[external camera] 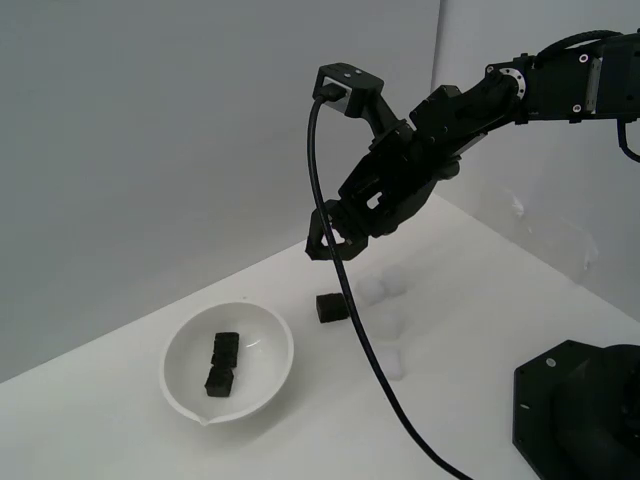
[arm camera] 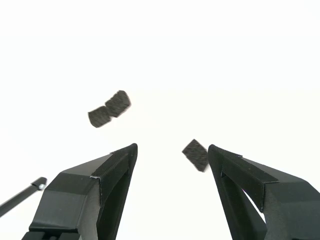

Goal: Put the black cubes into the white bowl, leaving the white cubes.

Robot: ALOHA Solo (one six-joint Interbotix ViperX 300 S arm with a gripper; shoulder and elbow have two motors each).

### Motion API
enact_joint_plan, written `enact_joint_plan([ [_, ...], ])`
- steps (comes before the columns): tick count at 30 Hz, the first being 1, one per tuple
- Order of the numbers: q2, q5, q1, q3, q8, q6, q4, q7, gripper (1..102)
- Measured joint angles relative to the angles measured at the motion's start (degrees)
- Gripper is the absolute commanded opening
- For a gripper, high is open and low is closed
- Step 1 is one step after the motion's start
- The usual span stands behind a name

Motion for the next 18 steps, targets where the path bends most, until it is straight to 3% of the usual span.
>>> enact_joint_plan([
  [8,-3.87,0.44,1.41,-3.96,3.08,0.7,0.44,0.0,80],
  [16,-7.47,0.35,2.11,-7.65,4.13,2.02,0.35,0.97,81],
  [18,-8.44,0.35,2.37,-8.53,4.13,2.72,0.44,0.97,86],
])
